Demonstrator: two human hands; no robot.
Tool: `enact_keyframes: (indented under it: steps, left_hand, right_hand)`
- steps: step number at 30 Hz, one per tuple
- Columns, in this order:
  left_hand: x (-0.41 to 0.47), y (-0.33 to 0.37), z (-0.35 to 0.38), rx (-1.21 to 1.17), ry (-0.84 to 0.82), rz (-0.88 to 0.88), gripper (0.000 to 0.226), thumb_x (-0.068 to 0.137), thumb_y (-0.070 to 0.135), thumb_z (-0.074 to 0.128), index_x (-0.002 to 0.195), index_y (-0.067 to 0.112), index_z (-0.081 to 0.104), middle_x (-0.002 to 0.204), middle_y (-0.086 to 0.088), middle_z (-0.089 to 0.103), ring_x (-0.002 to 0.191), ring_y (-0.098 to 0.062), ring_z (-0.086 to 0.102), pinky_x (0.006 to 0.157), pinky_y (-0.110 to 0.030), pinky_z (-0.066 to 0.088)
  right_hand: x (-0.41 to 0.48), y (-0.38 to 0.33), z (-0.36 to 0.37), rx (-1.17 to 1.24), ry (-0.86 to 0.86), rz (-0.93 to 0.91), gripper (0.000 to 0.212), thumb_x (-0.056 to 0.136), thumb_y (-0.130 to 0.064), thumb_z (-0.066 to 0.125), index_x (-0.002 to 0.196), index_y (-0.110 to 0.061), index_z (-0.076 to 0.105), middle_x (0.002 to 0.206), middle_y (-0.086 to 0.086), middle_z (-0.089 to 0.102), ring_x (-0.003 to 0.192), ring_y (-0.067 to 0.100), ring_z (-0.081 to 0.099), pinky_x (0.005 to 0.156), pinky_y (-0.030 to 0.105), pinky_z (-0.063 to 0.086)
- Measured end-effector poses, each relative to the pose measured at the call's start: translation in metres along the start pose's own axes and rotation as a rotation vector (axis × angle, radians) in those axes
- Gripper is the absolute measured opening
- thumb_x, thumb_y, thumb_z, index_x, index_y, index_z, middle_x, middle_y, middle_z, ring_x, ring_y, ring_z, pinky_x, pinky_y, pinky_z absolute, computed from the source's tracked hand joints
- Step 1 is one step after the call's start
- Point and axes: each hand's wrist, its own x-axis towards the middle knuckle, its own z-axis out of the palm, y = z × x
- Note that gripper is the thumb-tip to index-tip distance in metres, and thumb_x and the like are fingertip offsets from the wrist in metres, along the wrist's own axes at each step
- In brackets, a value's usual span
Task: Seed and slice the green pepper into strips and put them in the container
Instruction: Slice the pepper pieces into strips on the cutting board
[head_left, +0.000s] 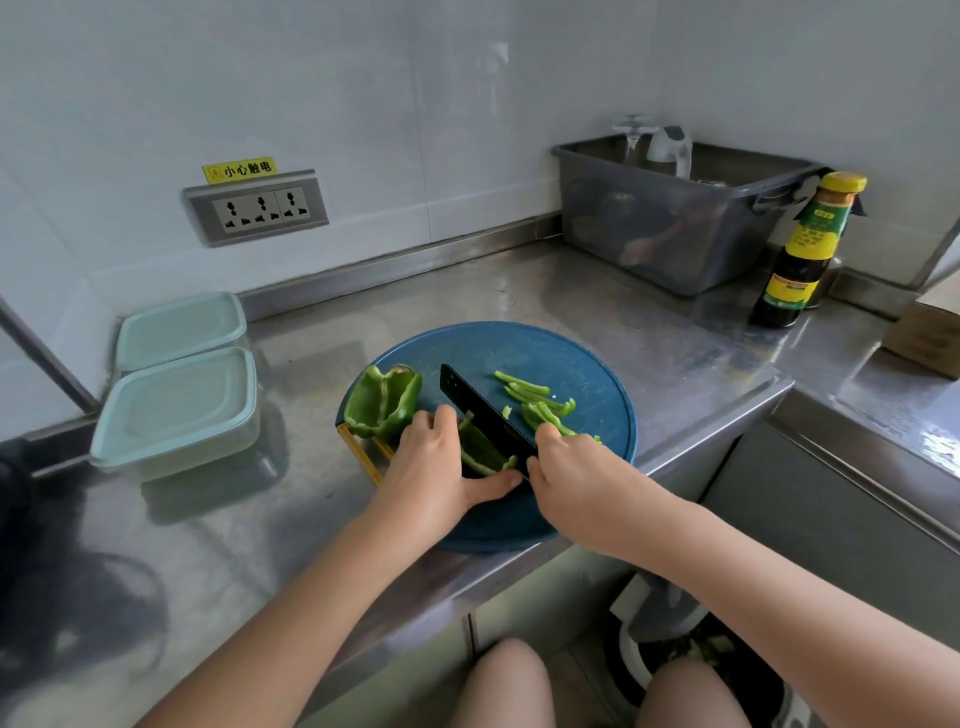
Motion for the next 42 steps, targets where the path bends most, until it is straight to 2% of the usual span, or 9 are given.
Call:
enact_keyframes:
  steps: [4,8,10,12,16,20,27,36,42]
  left_hand:
    - [0.001,0.001,0.002,-0.048,0.015,0.015,0.063,0.064,0.054,0.07,0.096,0.006,0.046,0.094,-0.005,0.047,0.08,-0.015,0.046,0.052,-0.019,0.027]
    - [-0.004,-0.002,0.003,-0.103,0.001,0.0,0.062,0.062,0.04,0.078,0.102,0.006,0.046,0.098,-0.003,0.045,0.087,-0.016,0.047,0.059,-0.021,0.026]
    - [-0.006,-0.004,0.004,-0.127,0.02,-0.007,0.064,0.059,0.043,0.076,0.104,0.006,0.048,0.1,-0.003,0.046,0.089,-0.015,0.046,0.063,-0.02,0.029]
    - [-0.006,-0.005,0.005,-0.132,0.059,-0.01,0.069,0.057,0.053,0.071,0.105,0.007,0.05,0.1,-0.002,0.049,0.091,-0.014,0.048,0.069,-0.019,0.035]
    - [-0.007,-0.005,0.004,-0.103,0.042,0.005,0.079,0.061,0.057,0.075,0.119,0.01,0.048,0.112,-0.002,0.049,0.104,-0.015,0.049,0.078,-0.016,0.033]
    - [-0.006,-0.005,0.004,-0.082,0.036,0.009,0.088,0.056,0.064,0.072,0.12,0.008,0.048,0.113,-0.003,0.049,0.106,-0.016,0.049,0.08,-0.018,0.034]
    - [-0.004,-0.005,0.006,-0.053,0.072,0.013,0.104,0.04,0.084,0.043,0.107,0.006,0.054,0.099,-0.004,0.054,0.093,-0.017,0.054,0.074,-0.019,0.037]
    - [-0.005,-0.002,0.004,0.009,0.083,0.038,0.108,0.043,0.085,0.036,0.109,0.002,0.055,0.101,-0.01,0.056,0.096,-0.021,0.055,0.075,-0.02,0.036]
    - [-0.008,0.001,0.004,0.075,0.014,0.008,0.099,0.053,0.085,0.035,0.094,-0.002,0.059,0.086,-0.013,0.058,0.082,-0.027,0.058,0.067,-0.025,0.037]
  right_hand:
    - [0.022,-0.006,-0.007,0.038,-0.143,-0.015,0.02,0.092,0.001,0.038,0.087,0.0,0.057,0.062,0.004,0.023,0.074,0.021,0.038,0.048,0.025,0.022]
    - [0.039,-0.012,-0.009,-0.183,-0.136,-0.06,0.034,0.083,0.002,0.046,0.053,-0.005,0.03,0.056,0.004,0.018,0.07,0.022,0.039,0.043,0.024,0.016]
    - [0.041,-0.014,-0.005,-0.123,-0.145,-0.02,0.026,0.087,0.004,0.042,0.061,0.0,0.044,0.06,0.005,0.023,0.075,0.024,0.042,0.044,0.025,0.021]
    - [0.04,-0.012,-0.01,-0.053,-0.138,0.05,0.012,0.083,0.001,0.055,0.071,0.005,0.058,0.06,0.008,0.03,0.064,0.023,0.044,0.042,0.024,0.019]
    - [0.024,0.004,-0.006,0.228,0.002,0.119,0.025,0.086,0.0,0.054,0.067,-0.005,0.037,0.068,0.016,0.036,0.048,0.013,0.015,0.044,0.029,0.024]
    - [-0.002,0.01,-0.011,0.479,0.044,0.312,0.024,0.1,-0.022,0.035,0.087,-0.003,0.04,0.075,0.011,0.049,0.057,0.023,0.042,0.053,0.035,0.037]
    - [-0.011,0.0,-0.002,0.436,0.144,0.166,0.027,0.1,-0.025,0.035,0.083,-0.005,0.038,0.065,0.009,0.047,0.055,0.023,0.038,0.054,0.035,0.031]
    - [-0.017,-0.007,0.001,0.383,0.158,0.131,0.025,0.101,-0.026,0.035,0.082,-0.009,0.035,0.067,0.011,0.049,0.055,0.023,0.039,0.055,0.038,0.032]
    - [-0.022,-0.007,0.005,0.341,0.175,0.132,0.025,0.101,-0.028,0.034,0.082,-0.011,0.034,0.068,0.01,0.049,0.061,0.029,0.045,0.059,0.042,0.036]
